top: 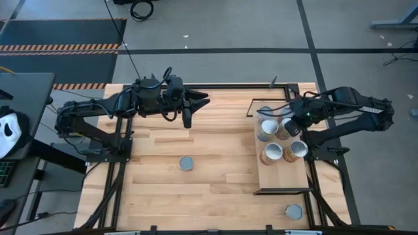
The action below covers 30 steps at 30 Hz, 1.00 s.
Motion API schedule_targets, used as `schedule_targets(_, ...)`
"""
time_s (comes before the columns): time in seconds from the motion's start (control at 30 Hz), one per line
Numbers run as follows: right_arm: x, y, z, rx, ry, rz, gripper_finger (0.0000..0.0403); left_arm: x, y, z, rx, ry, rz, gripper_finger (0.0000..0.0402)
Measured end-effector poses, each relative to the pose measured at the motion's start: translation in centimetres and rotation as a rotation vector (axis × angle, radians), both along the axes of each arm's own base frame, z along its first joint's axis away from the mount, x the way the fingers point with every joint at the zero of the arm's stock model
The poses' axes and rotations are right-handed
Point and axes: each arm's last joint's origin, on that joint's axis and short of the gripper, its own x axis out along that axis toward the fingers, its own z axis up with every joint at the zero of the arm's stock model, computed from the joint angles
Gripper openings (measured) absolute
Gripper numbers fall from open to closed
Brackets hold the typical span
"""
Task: Pick and place cans onto a shelf
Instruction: Adjust the canned goods on the shelf
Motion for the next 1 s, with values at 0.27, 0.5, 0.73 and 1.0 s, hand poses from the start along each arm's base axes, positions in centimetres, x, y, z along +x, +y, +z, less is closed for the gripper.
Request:
schedule_targets(0.27, 1.5, -0.1, 2.0, -0.017, -0.109, -0.032, 0.0, 0.0, -0.1, 0.0, 0.009, 0.002, -0.039, 0.0117)
schedule_targets(0.5, 4.8, -0.5, 0.7, -0.048, 0.03, -0.008, 0.0, 0.0, -0.1, 0.0, 0.052, 0.012, -0.042, 0.0117)
schedule_targets(0.73, 4.7, -0.6, 0.3, -0.023, 0.099, -0.065, 0.0, 0.0, -0.1, 0.1, 0.055, 0.011, -0.043, 0.0117)
schedule_targets(1.0, 3.8, -0.6, 0.6, -0.013, 0.071, -0.116, 0.0, 0.0, -0.1, 0.1, 0.066, 0.013, -0.044, 0.0117)
